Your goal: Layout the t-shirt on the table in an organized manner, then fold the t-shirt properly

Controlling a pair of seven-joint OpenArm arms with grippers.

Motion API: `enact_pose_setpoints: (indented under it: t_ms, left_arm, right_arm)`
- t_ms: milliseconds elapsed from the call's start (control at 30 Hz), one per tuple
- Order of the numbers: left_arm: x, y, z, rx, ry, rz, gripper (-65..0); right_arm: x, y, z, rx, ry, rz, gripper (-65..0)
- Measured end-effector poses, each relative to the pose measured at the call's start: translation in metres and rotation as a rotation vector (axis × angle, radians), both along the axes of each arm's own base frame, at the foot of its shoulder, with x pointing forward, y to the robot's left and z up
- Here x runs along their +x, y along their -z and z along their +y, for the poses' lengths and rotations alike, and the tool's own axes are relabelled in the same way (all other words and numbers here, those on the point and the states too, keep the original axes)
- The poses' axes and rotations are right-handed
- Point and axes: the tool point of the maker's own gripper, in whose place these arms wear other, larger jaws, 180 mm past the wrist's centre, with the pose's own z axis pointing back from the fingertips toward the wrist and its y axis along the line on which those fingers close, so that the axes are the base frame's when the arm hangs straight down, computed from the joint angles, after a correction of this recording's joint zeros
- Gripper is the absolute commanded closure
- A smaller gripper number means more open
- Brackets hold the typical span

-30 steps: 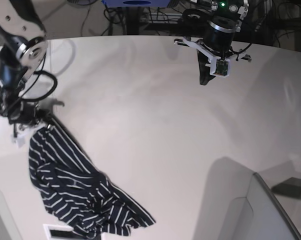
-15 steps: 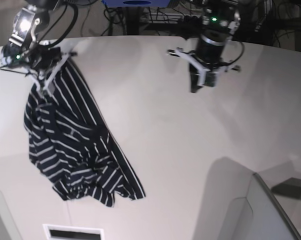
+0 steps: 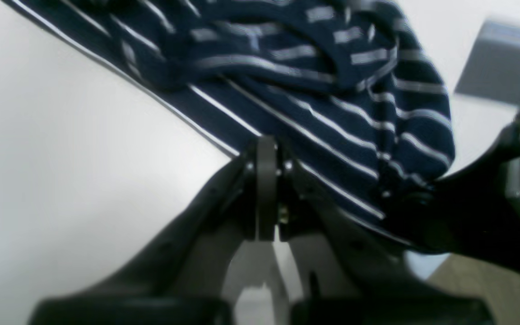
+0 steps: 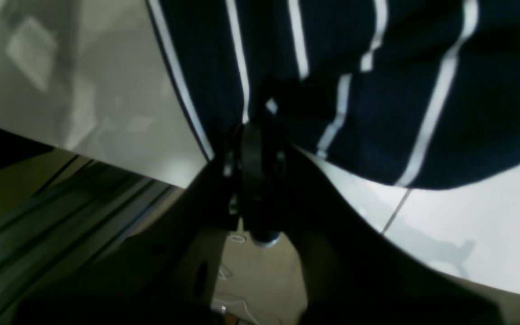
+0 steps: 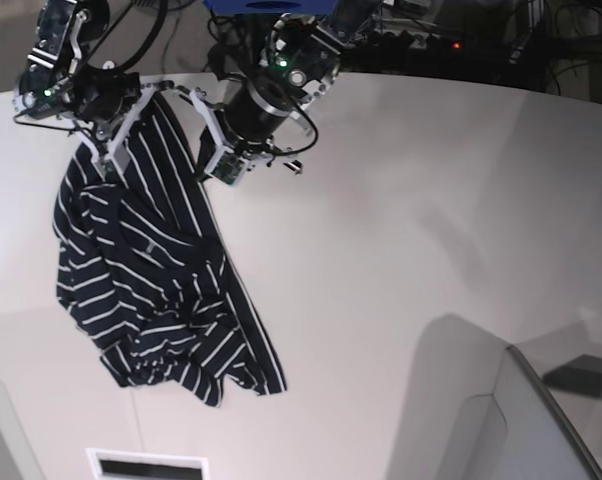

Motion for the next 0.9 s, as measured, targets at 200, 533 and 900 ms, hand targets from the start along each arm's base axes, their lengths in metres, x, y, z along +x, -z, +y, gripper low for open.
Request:
enact_pose_setpoints:
  t_ms: [200, 533, 900]
  left_arm:
    - [0.007, 0.033, -0.011, 0.054, 0.034, 0.053, 0.0]
    - [0.008, 0.065, -0.004, 0.094, 0.054, 0.097, 0.0]
    - [0.025, 0.071, 0.058, 0.162, 0.029, -0.012, 0.0]
  right_arm:
    - [0.002, 0.0, 0.011, 0.001, -0.057, 0.001, -0.2]
    - [0.005, -0.013, 0.03, -0.019, -0.193, -0.053, -24.3]
    - [0.03, -0.065, -0.022, -0.233, -0.373, -0.255, -36.6]
